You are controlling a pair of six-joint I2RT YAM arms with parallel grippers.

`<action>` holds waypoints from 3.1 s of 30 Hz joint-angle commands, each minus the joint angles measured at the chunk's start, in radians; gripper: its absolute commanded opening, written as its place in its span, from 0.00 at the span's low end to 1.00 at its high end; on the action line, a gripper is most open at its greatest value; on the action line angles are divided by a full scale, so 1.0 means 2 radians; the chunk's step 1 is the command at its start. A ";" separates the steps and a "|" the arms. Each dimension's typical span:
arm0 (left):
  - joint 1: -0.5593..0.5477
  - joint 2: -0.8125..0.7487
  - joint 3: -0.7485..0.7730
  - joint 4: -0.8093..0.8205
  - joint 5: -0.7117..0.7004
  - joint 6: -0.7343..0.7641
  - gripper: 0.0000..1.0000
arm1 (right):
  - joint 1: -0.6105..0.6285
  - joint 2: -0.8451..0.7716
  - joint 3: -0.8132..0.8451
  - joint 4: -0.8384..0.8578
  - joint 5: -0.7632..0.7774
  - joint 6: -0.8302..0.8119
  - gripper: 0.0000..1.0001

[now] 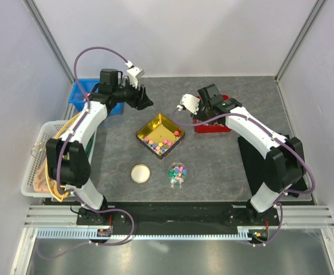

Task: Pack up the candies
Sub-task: Scoop the fake candies from the storage box.

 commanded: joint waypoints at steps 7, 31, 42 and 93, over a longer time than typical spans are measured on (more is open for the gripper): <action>-0.013 0.034 0.003 0.014 0.231 -0.069 0.64 | 0.044 0.019 0.008 0.049 -0.028 0.076 0.00; -0.010 0.036 -0.017 0.050 0.286 -0.099 0.61 | 0.102 0.029 -0.036 0.126 0.065 0.090 0.00; -0.011 0.060 -0.015 0.049 0.156 -0.103 0.59 | 0.135 -0.014 -0.044 0.112 0.026 0.077 0.00; -0.029 0.105 0.024 -0.031 -0.096 -0.005 0.57 | 0.096 -0.093 -0.037 0.079 0.118 0.024 0.00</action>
